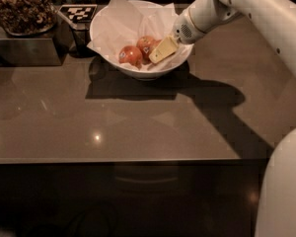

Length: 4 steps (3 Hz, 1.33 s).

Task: Pick apple from white bowl

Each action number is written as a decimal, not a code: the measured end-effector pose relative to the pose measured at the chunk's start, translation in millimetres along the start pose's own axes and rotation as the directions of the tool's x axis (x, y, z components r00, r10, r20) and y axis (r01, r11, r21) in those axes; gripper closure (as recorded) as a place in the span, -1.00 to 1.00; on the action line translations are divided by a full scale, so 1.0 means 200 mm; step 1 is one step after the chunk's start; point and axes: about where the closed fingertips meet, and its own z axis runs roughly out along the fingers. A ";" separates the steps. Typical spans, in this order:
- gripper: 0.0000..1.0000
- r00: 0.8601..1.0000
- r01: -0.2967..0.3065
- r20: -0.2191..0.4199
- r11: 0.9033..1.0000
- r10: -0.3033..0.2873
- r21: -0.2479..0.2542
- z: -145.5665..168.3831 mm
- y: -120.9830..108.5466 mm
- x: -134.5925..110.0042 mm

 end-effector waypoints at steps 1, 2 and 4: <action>1.00 0.999 0.012 0.042 1.000 -0.011 -0.023 -0.06 0.02 -0.02; 1.00 0.992 0.065 0.111 0.994 -0.055 -0.088 -0.21 0.09 -0.08; 1.00 0.962 0.171 0.243 0.968 -0.125 -0.181 -0.48 0.17 -0.20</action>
Offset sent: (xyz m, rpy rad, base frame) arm -0.0718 -0.0171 0.1183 0.2478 -0.0939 0.2992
